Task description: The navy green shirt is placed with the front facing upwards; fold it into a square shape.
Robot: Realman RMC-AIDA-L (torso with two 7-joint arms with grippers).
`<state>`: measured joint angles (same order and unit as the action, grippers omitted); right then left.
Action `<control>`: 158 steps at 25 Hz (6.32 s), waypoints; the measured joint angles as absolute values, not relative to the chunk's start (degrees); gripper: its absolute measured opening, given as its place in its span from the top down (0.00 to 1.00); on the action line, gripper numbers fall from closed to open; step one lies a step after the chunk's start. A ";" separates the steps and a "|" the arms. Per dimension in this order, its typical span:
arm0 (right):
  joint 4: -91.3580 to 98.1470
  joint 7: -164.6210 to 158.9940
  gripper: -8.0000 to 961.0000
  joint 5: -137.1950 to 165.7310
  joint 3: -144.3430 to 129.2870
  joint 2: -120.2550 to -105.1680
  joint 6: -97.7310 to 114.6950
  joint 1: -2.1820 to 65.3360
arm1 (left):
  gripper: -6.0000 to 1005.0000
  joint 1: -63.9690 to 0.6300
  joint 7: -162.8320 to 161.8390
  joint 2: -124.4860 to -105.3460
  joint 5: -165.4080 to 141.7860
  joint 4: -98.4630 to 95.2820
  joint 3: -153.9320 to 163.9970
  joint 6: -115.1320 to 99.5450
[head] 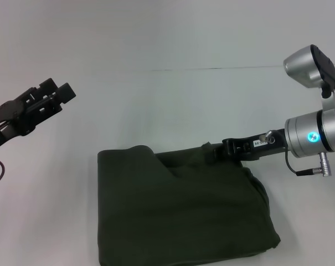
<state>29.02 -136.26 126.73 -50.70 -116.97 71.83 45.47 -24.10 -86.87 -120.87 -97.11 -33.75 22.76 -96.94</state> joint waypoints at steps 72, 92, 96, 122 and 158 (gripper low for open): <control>33.66 -82.19 0.04 120.23 -30.90 -113.70 108.52 22.49 | 0.08 -24.61 -95.74 -120.76 -102.29 -31.54 25.00 -98.32; 19.33 -58.14 0.04 120.22 -34.22 -120.14 82.83 33.52 | 0.08 -24.90 -94.37 -121.61 -101.93 -30.90 25.13 -97.53; 19.11 -58.53 0.04 120.31 -36.99 -120.13 81.31 33.08 | 0.08 -25.14 -94.37 -121.64 -102.14 -30.85 25.13 -97.54; 20.99 -57.99 0.04 120.52 -40.95 -120.04 84.34 31.73 | 0.08 -25.49 -94.56 -121.70 -101.76 -30.85 25.06 -97.28; 29.80 -66.90 0.04 110.39 -19.37 -117.85 102.47 22.78 | 0.08 -38.15 -143.09 -115.67 -136.32 -31.71 36.42 -88.55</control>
